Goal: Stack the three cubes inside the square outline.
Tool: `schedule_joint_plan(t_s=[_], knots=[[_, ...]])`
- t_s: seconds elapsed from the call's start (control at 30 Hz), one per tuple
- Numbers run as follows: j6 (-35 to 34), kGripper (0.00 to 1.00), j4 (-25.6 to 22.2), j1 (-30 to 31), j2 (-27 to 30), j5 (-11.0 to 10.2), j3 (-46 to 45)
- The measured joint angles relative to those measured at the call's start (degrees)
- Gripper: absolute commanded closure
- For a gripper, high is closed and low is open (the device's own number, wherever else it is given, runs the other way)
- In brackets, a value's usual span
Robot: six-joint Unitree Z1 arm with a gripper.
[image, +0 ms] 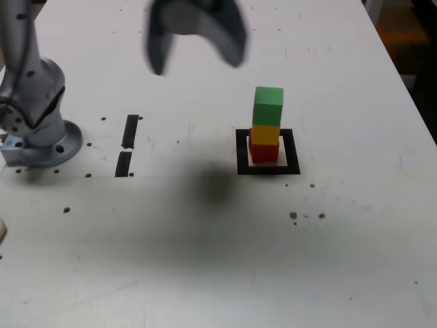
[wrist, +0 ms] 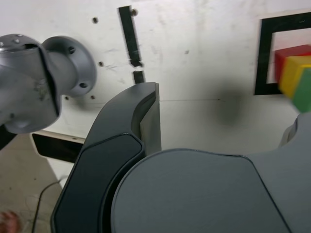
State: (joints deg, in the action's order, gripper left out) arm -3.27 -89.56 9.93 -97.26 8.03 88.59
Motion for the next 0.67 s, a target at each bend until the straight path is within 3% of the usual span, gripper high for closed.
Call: schedule_joint_plan(t_s=[0.07,0.17,0.43,0.6,0.67], knots=[[2.0,0.00,0.2,-2.1,4.4,0.8,-5.9],[2.9,0.00,3.3,-2.3,9.9,-0.2,-13.6],[1.6,0.00,18.6,-0.3,15.6,-0.1,-29.8],[2.0,0.00,29.8,0.3,15.8,-0.1,-42.2],[2.3,0.00,31.8,0.6,15.2,0.2,-46.6]])
